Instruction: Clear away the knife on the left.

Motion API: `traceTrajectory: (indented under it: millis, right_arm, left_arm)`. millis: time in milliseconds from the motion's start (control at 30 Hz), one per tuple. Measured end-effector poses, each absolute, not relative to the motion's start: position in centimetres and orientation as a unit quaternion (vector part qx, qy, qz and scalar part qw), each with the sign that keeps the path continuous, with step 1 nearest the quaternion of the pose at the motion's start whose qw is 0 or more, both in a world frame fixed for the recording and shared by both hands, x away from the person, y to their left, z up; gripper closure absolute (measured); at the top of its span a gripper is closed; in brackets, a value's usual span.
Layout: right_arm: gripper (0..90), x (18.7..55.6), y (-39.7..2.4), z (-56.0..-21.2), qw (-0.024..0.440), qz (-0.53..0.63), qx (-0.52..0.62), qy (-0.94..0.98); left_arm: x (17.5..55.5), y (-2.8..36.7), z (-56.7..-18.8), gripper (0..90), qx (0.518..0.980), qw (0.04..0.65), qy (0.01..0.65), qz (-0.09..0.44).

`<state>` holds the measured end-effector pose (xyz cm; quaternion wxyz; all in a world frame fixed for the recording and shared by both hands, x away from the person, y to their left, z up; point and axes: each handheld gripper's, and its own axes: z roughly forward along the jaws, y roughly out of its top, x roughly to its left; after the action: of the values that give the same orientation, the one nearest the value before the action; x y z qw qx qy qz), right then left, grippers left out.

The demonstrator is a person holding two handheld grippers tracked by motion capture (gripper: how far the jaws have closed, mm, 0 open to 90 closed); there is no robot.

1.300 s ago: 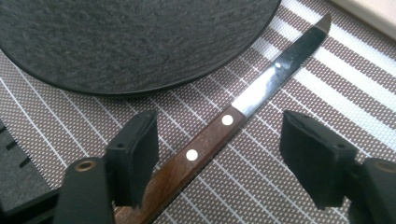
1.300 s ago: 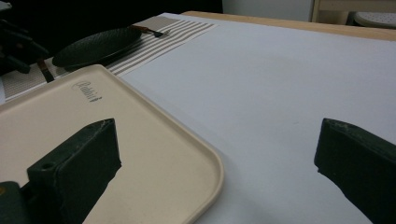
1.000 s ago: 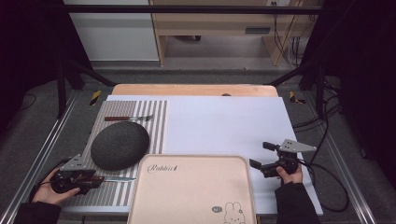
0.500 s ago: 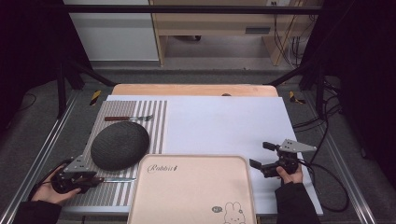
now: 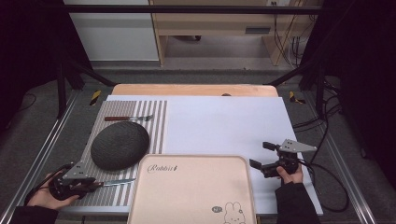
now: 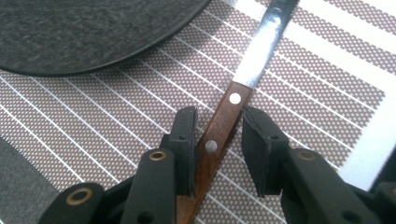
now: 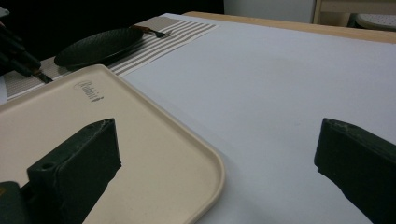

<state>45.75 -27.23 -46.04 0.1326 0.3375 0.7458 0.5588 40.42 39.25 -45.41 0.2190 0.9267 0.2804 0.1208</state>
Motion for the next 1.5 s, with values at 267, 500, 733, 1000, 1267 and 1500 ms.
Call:
traceTrajectory:
  millis: [267, 500, 733, 1000, 1267, 1500]
  right_arm:
    - [0.4, 45.7, -27.3, -46.0, 0.132, 0.560, 0.336, 0.746]
    - [0.4, 45.7, -27.3, -46.0, 0.133, 0.560, 0.335, 0.746]
    - [0.5, 45.7, -27.3, -46.0, 0.134, 0.560, 0.335, 0.746]
    - [0.4, 45.8, -27.3, -46.0, 0.134, 0.560, 0.334, 0.746]
    - [0.4, 45.8, -27.3, -46.0, 0.133, 0.562, 0.334, 0.745]
    - [0.4, 45.8, -27.3, -46.0, 0.132, 0.561, 0.333, 0.746]
  left_arm:
    - [39.6, 39.1, -45.3, 70.4, 0.932, 0.214, 0.268, 0.116]
    - [38.9, 38.8, -45.2, 74.3, 0.935, 0.209, 0.261, 0.121]
    - [38.8, 38.6, -45.2, 76.2, 0.934, 0.201, 0.265, 0.131]
    - [39.2, 38.5, -45.2, 75.6, 0.931, 0.206, 0.276, 0.124]
    - [40.3, 38.2, -45.4, 70.0, 0.927, 0.215, 0.292, 0.094]
    - [40.7, 37.9, -45.3, 75.2, 0.931, 0.201, 0.294, 0.083]
